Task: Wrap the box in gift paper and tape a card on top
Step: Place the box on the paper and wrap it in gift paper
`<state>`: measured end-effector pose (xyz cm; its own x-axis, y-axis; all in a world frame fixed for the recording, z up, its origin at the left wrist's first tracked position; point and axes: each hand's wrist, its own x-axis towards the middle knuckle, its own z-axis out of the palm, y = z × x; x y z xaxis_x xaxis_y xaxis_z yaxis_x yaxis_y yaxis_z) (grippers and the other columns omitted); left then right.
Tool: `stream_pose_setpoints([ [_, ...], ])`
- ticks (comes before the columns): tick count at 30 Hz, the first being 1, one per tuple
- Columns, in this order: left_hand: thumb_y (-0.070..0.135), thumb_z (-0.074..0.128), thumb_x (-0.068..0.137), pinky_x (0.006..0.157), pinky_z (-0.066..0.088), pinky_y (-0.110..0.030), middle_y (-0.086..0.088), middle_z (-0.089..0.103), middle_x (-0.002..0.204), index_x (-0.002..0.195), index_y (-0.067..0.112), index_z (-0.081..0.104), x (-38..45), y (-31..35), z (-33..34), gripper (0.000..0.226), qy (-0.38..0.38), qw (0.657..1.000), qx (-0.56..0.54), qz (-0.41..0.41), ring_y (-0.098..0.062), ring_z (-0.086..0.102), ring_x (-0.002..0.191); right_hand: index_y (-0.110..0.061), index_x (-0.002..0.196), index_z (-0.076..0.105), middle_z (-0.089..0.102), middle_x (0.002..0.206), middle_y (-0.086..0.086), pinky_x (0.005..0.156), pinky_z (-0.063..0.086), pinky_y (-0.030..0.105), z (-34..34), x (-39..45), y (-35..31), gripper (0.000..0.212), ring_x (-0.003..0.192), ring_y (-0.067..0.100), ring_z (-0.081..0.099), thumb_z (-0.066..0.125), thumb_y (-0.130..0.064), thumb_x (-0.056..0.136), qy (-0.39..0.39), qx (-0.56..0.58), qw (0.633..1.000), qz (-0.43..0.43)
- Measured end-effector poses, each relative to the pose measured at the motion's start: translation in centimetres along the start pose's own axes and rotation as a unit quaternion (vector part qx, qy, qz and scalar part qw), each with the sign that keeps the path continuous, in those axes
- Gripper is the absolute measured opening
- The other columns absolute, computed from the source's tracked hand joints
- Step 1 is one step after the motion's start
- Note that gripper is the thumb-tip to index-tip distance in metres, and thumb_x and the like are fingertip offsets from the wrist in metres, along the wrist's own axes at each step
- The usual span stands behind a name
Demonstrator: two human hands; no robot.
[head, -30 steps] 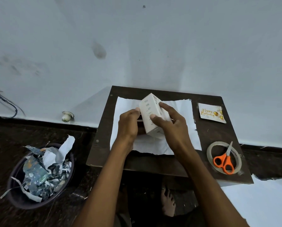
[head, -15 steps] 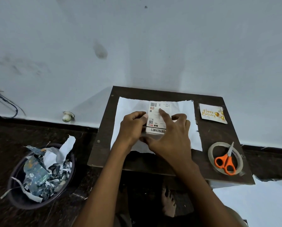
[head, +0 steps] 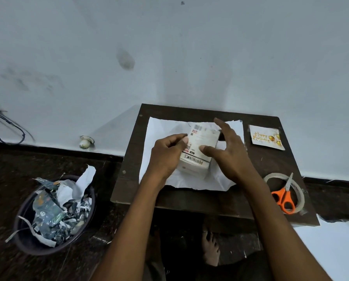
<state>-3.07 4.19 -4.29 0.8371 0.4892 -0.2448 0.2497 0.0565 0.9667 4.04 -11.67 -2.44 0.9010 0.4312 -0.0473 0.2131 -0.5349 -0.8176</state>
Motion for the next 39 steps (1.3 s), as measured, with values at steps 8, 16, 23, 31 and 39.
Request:
stream_pose_setpoints([
  [8, 0.04, 0.068, 0.095, 0.071, 0.055, -0.029, -0.001, 0.076, 0.087, 0.093, 0.015, 0.073, 0.1, -0.2, 0.5, 0.026, 0.071, 0.997, 0.038, -0.003, -0.018, 0.073, 0.082, -0.05, 0.148, 0.038, 0.033, 0.144, -0.009, 0.114, 0.032, 0.034, -2.6, -1.0, 0.2, 0.111, 0.131, 0.009, 0.032, 0.092, -0.056, 0.052, -0.188, -0.098, 0.977, -0.032],
  [16, 0.048, 0.037, 0.107, 0.091, 0.056, -0.04, -0.004, 0.077, 0.092, 0.09, 0.015, 0.075, 0.7, -0.1, 0.3, 0.054, 0.112, 0.991, -0.05, -0.056, -0.022, 0.072, 0.093, -0.028, 0.12, 0.06, 0.063, 0.116, -0.008, 0.077, 0.056, 0.022, -2.7, -0.9, 0.5, 0.077, 0.105, 0.01, 0.062, 0.097, -0.046, 0.054, -0.031, 0.035, 0.999, -0.012],
  [23, 0.028, 0.061, 0.095, 0.096, 0.054, -0.046, -0.006, 0.076, 0.093, 0.082, 0.02, 0.076, 0.4, 0.0, 0.4, 0.022, 0.085, 0.995, -0.037, -0.047, -0.027, 0.069, 0.099, -0.016, 0.142, 0.034, 0.041, 0.13, 0.009, 0.089, 0.041, 0.042, 1.3, -2.4, -1.7, 0.086, 0.126, 0.031, 0.042, 0.072, -0.057, 0.078, 0.088, -0.156, 0.983, 0.046],
  [31, 0.026, 0.06, 0.1, 0.075, 0.058, -0.02, 0.0, 0.074, 0.116, 0.118, 0.016, 0.072, 0.3, -0.1, 0.0, 0.024, 0.017, 0.999, -0.024, -0.032, -0.02, 0.069, 0.109, -0.031, 0.152, 0.021, 0.035, 0.123, 0.003, 0.081, 0.047, 0.039, 3.9, -3.4, -2.8, 0.094, 0.117, 0.028, 0.05, 0.064, -0.07, 0.078, 0.054, -0.162, 0.985, 0.017],
  [39, 0.02, 0.061, 0.1, 0.068, 0.056, -0.013, 0.002, 0.073, 0.117, 0.122, 0.017, 0.07, 0.0, 0.3, 0.0, 0.024, 0.008, 1.0, -0.018, -0.018, -0.015, 0.07, 0.104, -0.035, 0.151, 0.023, 0.038, 0.127, 0.002, 0.085, 0.049, 0.04, 3.3, -2.5, -2.1, 0.092, 0.119, 0.024, 0.048, 0.066, -0.071, 0.079, 0.047, -0.159, 0.986, 0.016],
])
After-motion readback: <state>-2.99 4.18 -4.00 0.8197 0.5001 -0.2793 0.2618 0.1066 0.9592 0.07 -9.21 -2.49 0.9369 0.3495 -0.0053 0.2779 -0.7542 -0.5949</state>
